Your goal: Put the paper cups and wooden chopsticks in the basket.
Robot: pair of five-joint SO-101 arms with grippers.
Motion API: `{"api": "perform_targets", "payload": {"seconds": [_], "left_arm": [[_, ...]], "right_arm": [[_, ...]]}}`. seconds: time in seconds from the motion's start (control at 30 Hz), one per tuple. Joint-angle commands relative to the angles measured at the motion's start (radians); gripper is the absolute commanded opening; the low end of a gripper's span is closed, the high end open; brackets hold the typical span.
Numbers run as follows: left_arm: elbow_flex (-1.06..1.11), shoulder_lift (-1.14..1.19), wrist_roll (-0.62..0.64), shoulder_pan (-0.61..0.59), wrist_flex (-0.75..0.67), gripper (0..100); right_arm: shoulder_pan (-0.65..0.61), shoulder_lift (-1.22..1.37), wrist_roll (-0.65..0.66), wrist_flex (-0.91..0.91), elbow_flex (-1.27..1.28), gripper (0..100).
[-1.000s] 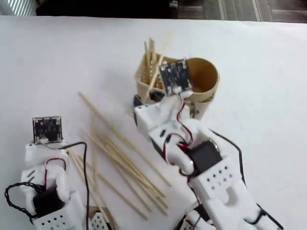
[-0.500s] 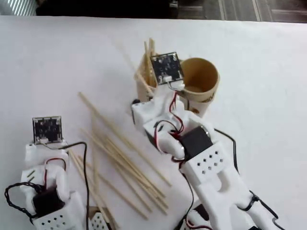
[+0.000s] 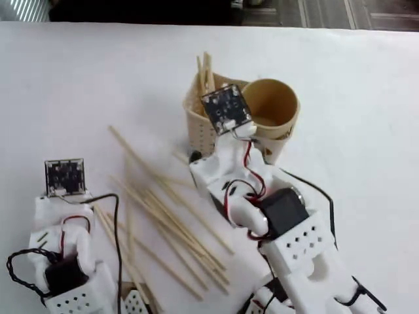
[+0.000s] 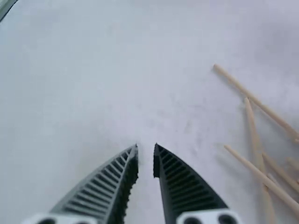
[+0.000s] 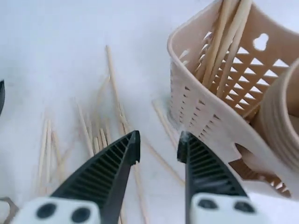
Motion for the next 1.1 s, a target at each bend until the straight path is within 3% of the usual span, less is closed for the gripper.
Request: {"api": "perform_targets", "payload": {"seconds": [0.0,0.33,0.47,0.77,1.07], "left_arm": [[-0.008,-0.013,0.002,-0.008,-0.021,8],[-0.008,-0.013,0.002,-0.008,-0.021,8],[-0.008,-0.013,0.002,-0.008,-0.021,8],[-0.008,-0.013,0.002,-0.008,-0.021,8],[-0.009,-0.013,0.0,-0.008,-0.021,8]], "right_arm": [[0.002,0.027,0.066,0.084,-0.043,14.0],[-0.108,0.443,0.272,0.107,-0.051,18.3],[-0.13,0.584,0.25,0.074,-0.083,28.8],[-0.183,0.828,0.244,0.073,-0.304,28.3],[-0.243,1.07,0.146,0.071,-0.489,28.3]]}}
